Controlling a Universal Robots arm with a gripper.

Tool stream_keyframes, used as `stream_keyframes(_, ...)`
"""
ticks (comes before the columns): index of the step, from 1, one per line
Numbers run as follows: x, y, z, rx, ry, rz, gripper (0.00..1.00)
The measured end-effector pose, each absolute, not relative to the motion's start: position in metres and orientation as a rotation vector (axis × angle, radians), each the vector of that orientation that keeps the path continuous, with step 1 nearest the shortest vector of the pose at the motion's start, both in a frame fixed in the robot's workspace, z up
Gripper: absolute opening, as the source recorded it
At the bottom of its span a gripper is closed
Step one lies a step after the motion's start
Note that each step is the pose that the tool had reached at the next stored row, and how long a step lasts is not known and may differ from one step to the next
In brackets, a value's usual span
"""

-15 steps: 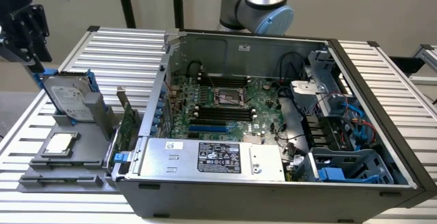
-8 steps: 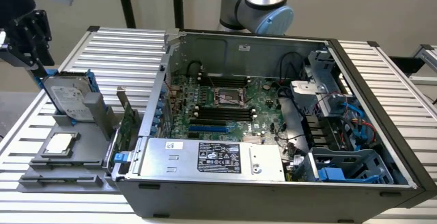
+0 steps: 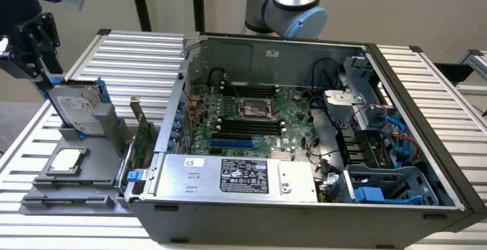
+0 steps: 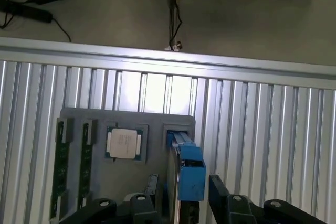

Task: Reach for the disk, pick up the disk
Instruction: 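Pick up the disk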

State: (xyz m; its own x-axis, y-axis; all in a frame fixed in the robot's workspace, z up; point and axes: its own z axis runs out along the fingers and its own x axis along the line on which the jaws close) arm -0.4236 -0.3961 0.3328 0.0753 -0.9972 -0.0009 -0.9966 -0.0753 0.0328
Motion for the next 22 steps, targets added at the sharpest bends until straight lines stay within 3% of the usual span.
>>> stream_keyframes(1, -0.424, -0.396, 0.332, 2.284, -2.122, -0.036, 0.51)
stream_keyframes(22, -0.424, -0.396, 0.300, 2.273, -2.135, -0.036, 0.51)
